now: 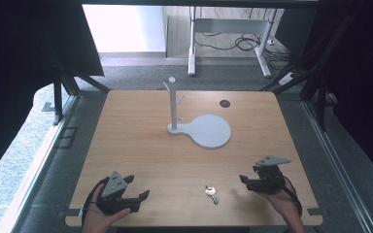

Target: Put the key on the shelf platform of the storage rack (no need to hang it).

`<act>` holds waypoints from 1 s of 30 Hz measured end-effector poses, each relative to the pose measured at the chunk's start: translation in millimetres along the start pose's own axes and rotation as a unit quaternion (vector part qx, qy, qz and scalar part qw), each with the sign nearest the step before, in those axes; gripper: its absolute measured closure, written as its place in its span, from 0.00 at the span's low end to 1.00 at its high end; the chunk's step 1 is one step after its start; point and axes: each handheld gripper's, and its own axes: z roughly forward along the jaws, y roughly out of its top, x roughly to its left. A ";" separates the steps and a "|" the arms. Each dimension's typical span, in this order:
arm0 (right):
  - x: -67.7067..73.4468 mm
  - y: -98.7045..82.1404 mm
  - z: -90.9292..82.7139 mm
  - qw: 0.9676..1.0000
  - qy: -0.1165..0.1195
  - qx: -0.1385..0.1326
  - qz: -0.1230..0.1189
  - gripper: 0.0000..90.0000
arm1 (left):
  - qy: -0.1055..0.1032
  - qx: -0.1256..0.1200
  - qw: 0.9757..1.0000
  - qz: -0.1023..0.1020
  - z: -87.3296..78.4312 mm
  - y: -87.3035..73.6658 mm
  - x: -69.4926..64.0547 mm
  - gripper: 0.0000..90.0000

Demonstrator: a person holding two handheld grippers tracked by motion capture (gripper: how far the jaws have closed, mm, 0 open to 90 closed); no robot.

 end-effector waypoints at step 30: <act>81.1 62.3 33.6 0.977 0.096 0.153 -0.117 0.63 | 0.000 -0.009 1.000 0.007 -5.8 2.4 -3.7 0.28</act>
